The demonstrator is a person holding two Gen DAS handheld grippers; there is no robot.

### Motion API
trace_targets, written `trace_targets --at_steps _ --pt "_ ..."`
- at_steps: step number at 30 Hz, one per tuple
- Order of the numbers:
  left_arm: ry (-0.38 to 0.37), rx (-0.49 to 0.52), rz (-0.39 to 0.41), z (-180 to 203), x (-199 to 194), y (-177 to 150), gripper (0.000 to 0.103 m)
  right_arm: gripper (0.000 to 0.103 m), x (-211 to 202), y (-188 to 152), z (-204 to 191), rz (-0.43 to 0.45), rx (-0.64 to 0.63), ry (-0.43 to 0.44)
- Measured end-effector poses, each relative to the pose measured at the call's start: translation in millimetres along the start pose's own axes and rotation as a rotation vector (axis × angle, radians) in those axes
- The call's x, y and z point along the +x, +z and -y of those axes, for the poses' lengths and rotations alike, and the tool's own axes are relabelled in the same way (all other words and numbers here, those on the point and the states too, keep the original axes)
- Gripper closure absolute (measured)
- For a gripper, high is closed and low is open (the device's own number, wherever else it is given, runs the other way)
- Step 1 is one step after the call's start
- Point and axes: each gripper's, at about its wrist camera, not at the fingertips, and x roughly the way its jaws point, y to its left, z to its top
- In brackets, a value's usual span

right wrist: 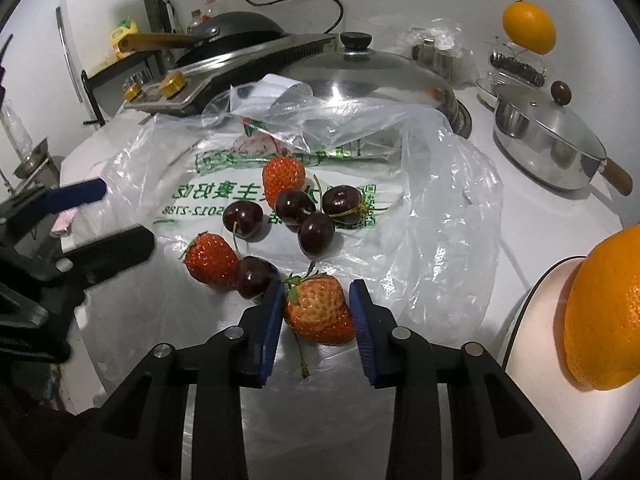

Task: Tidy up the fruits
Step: 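Grasp a strawberry in the bag with the left gripper while the right gripper grasps another strawberry, then carry the strawberries toward the white plate with both grippers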

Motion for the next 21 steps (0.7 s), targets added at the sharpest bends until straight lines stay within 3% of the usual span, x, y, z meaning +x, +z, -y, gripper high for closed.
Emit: trace_targets --at_steps 8,13,21 --pt "0.014 0.077 -0.015 13 15 2 0.004 0.068 -10 9 4 0.039 -0.002 -0.008" --pt "-0.026 0.112 -0.037 20 25 0 0.013 0.068 -12 10 9 0.047 0.009 -0.008" --pt "-0.088 0.108 -0.088 20 40 -3 0.015 0.068 -12 12 13 0.052 0.017 -0.035"
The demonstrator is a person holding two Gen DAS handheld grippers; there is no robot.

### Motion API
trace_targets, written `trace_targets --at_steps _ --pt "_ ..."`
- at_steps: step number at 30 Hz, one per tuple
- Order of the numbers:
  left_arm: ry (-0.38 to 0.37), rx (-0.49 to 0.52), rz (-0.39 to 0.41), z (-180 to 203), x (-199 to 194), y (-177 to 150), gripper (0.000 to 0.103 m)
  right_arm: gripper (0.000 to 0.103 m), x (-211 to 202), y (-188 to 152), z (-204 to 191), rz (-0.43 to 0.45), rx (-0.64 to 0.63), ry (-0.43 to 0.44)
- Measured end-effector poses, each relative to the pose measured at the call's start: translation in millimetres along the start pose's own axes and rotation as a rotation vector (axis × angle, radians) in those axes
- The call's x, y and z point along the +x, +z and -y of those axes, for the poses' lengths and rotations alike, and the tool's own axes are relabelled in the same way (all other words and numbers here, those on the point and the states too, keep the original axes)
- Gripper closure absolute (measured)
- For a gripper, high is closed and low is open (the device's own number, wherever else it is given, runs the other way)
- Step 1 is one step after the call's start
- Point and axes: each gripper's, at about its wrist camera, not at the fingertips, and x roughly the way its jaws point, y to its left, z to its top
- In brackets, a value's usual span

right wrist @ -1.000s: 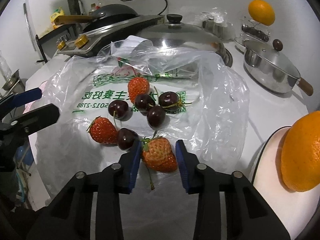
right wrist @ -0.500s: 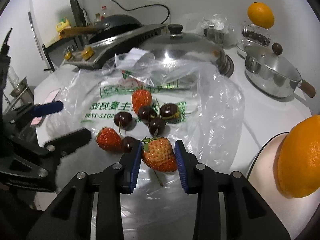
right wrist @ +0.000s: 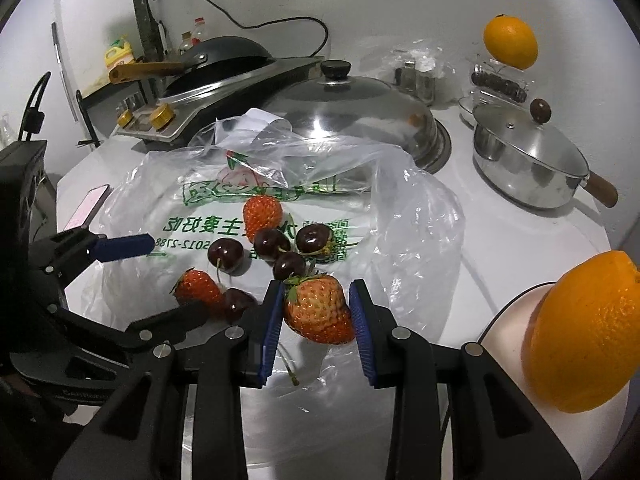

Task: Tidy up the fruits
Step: 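Carry the strawberries toward the white plate with both grippers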

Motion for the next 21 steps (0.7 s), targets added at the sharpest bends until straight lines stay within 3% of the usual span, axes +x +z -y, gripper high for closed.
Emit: trace_targets --at_steps 3,6,10,12,18,21 --pt "-0.013 0.0 -0.002 0.4 2.0 0.3 0.016 0.068 0.2 -0.7 0.3 -0.003 0.004 -0.006" --pt "-0.02 0.025 0.003 3.7 1.8 1.8 0.028 0.068 -0.8 -0.3 0.1 -0.001 0.007 -0.011" --pt "-0.071 0.047 0.022 6.8 -3.0 3.7 0.033 0.068 -1.5 0.8 1.0 0.004 0.013 -0.018" --pt "-0.107 0.043 0.027 5.7 -3.1 4.2 0.034 0.068 -1.0 0.6 1.6 0.003 0.016 -0.019" --pt "-0.122 0.054 0.011 5.9 2.9 4.4 0.034 0.068 0.2 -1.1 1.3 -0.003 0.018 -0.022" --pt "-0.148 0.053 0.009 5.5 4.0 4.9 0.046 0.068 0.6 -1.5 1.1 0.0 0.019 -0.025"
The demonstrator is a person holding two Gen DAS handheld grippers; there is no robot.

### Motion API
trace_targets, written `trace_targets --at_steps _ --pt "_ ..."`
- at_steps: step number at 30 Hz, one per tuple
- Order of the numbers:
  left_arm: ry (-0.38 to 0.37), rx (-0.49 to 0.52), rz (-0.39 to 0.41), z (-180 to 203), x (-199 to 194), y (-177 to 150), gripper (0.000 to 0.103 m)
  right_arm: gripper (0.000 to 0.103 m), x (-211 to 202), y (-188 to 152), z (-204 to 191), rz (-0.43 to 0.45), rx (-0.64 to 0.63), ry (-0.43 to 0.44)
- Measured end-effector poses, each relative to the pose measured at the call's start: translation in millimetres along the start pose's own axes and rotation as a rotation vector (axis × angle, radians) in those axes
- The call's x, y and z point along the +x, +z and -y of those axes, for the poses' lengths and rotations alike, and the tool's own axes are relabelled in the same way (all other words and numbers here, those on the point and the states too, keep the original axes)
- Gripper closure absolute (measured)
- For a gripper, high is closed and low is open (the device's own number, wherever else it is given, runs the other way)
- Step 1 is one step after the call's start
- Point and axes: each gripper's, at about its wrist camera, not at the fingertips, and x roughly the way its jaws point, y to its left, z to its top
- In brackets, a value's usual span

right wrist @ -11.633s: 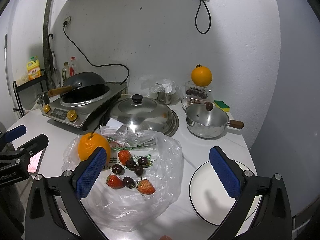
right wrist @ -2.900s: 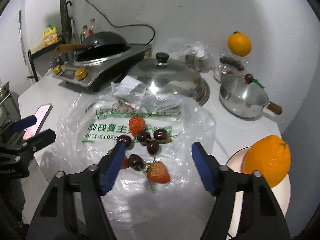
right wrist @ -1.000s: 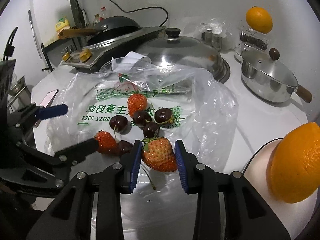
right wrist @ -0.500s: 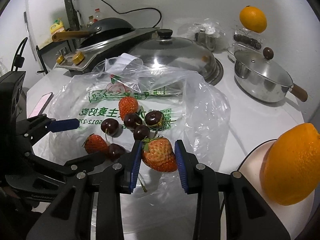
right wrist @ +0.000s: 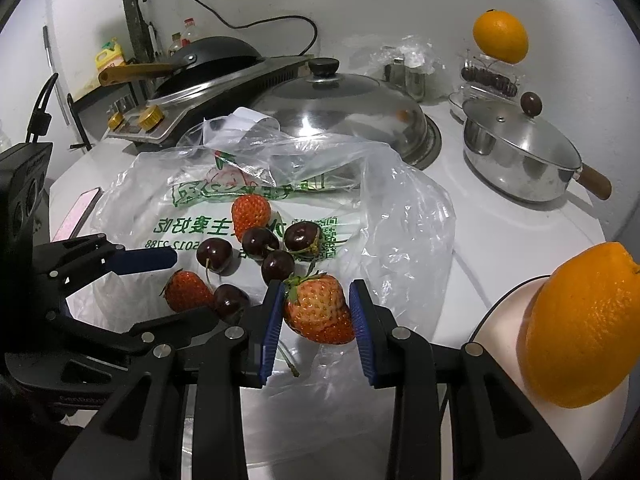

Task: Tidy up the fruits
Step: 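Carry the strawberries toward the white plate with both grippers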

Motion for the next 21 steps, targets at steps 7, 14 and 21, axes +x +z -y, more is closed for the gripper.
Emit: trace_targets --at_steps 7,14,21 --pt "0.002 0.022 -0.023 2 3 -5 0.059 0.068 -1 0 0 0.002 0.001 -0.002" --pt "-0.012 0.021 -0.021 2 3 -5 0.066 0.068 -5 1 -1 0.009 -0.001 -0.002" --pt "-0.015 0.019 0.0 4 -7 -4 0.066 0.068 -16 5 -3 0.025 -0.001 -0.004"
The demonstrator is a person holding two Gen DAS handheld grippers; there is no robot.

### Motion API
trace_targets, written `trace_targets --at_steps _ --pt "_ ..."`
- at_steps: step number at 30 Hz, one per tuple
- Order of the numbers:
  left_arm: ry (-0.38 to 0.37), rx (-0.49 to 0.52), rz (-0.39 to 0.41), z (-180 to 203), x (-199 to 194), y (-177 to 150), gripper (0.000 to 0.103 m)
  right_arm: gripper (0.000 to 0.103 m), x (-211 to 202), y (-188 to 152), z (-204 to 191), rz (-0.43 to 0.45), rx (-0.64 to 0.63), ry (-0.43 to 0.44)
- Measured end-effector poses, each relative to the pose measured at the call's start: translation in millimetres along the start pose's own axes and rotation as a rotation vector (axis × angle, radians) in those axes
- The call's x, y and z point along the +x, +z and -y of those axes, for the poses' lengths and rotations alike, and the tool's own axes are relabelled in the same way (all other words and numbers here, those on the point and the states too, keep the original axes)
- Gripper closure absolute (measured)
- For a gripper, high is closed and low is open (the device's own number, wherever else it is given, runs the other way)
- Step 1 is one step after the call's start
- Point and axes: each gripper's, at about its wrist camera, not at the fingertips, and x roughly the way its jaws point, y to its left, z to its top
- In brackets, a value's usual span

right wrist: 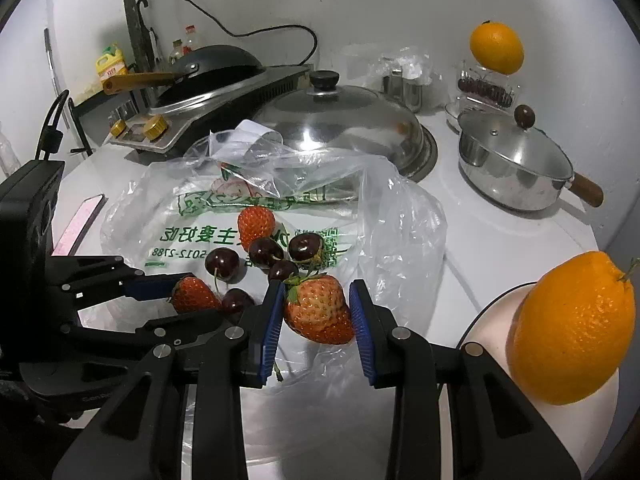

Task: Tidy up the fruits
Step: 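Carry the strawberries toward the white plate with both grippers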

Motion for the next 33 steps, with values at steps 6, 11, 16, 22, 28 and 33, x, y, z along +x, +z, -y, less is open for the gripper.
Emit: trace_targets --at_steps 6,11,16,22,28,33 --pt "-0.011 0.0 0.034 2 -12 1 0.066 0.068 -9 3 -5 0.016 -0.004 0.005" --pt "-0.01 0.006 0.063 6 -25 3 0.066 0.068 -21 5 -10 0.038 -0.008 0.007" --pt "-0.008 0.012 0.087 10 -38 5 0.066 0.068 -31 6 -12 0.053 -0.001 0.013" --pt "-0.006 0.008 0.109 18 -48 4 0.066 0.068 -45 5 -15 0.074 -0.018 0.014" --pt "-0.007 0.041 0.122 34 -57 5 0.066 0.068 -57 -1 -8 0.089 -0.007 0.005" --pt "-0.003 0.044 0.124 46 -58 6 0.066 0.068 -66 -11 1 0.094 0.008 -0.001"
